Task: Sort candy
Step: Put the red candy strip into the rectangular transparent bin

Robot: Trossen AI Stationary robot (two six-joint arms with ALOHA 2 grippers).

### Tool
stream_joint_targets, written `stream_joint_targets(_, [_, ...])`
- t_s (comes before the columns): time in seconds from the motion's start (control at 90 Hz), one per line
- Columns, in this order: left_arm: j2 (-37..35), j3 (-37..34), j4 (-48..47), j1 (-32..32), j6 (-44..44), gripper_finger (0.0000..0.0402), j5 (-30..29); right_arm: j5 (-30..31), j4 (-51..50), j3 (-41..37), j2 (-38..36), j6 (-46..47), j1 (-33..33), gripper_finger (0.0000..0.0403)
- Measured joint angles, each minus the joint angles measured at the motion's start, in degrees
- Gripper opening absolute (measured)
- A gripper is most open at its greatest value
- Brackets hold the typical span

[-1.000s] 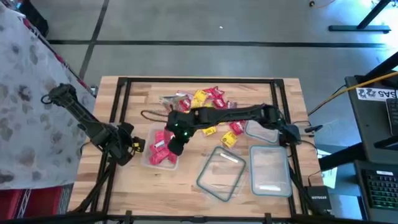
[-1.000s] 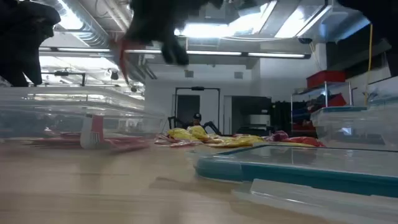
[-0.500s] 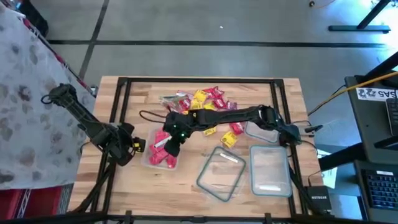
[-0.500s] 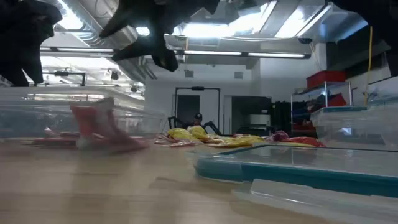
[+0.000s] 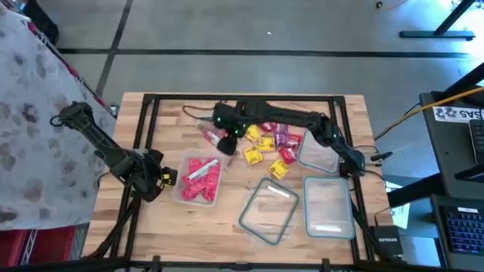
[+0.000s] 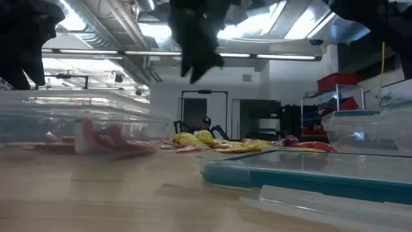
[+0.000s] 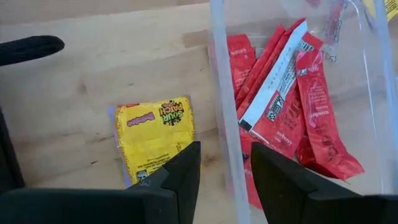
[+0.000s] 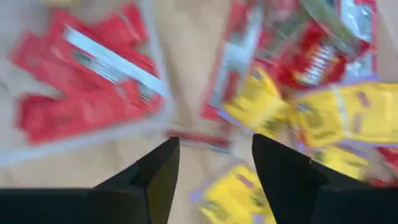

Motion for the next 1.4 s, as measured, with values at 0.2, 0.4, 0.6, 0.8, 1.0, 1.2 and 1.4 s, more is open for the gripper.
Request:
stream_joint_targets(0.2, [0.5,0.0,0.0,0.0,0.3,0.0123,-1.7,1.6,-0.1,-7.6,0.0,-2.3,-1.8,0.0186])
stream_joint_targets(0.4, [1.5,0.0,0.0,0.0,-2.4,0.0123,-2.9,0.6,9.6,-11.8,0.0,-3.7,-1.9,0.0186])
stream_joint_targets(0.6, [1.5,0.0,0.0,-0.3,-9.2,0.0123,-2.0,6.7,15.0,-16.4,0.0,3.9,-1.8,0.0186])
stream_joint_targets(0.8, [1.2,0.3,0.0,-0.6,-12.8,0.0123,3.4,-4.4,22.7,-20.2,0.0,3.1,-0.8,0.0186])
stream_joint_targets(1.0, [1.2,1.2,0.1,-0.9,-11.7,0.0123,6.0,-9.7,32.3,-22.0,0.1,1.2,1.9,0.0186])
stream_joint_targets(1.2, [1.1,1.2,0.0,-0.9,-10.3,0.0123,6.0,-0.2,32.0,-22.0,0.2,3.3,1.3,0.0186])
stream_joint_targets(1.4, [1.1,1.2,-0.2,-0.9,-8.8,0.0123,3.3,-2.8,33.0,-22.2,1.2,3.8,-0.7,0.0186])
